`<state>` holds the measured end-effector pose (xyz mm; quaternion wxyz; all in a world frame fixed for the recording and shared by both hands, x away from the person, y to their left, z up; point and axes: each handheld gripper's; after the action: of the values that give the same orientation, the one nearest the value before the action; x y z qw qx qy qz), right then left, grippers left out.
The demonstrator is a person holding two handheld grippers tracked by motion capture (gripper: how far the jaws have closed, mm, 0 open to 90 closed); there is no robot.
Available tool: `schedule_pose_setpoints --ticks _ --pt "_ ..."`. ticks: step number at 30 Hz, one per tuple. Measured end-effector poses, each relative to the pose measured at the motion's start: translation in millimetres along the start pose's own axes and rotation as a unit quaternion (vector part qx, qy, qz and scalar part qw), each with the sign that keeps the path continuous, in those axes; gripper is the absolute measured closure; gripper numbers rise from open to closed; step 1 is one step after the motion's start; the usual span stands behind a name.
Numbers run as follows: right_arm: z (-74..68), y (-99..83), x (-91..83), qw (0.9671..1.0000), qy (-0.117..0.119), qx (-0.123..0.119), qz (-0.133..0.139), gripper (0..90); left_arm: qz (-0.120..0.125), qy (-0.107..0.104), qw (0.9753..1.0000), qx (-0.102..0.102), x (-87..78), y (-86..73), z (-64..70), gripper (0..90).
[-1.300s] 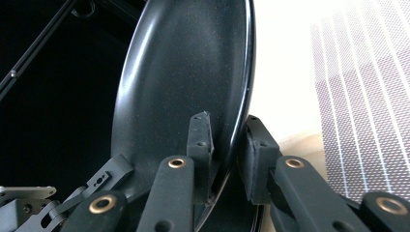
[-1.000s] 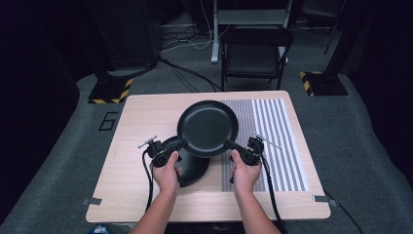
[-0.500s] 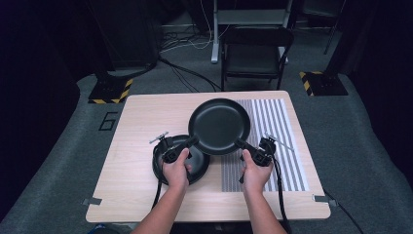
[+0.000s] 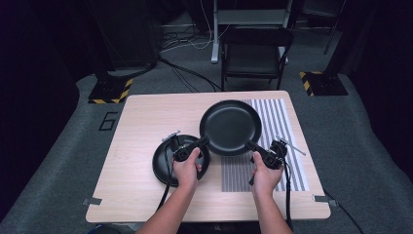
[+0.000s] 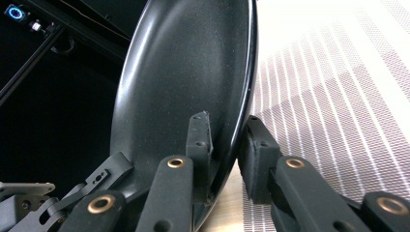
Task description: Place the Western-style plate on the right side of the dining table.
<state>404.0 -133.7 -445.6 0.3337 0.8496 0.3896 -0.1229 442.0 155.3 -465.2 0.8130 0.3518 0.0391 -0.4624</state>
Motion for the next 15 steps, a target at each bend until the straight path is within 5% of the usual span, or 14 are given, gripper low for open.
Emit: schedule_pose_setpoints --ticks 15 --pt "21.7 3.6 -13.7 0.9997 -0.015 0.014 0.016 75.7 -0.022 -0.002 0.9997 0.005 25.3 -5.2 10.9 76.4"
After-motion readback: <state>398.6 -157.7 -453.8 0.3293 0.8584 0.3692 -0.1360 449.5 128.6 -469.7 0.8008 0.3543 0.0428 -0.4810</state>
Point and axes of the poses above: each handheld gripper's, and its own axes: x roughly forward along the jaws, y roughly out of its top, z roughly to its right, and after that the axes turned 12 degrees about -z, right-handed
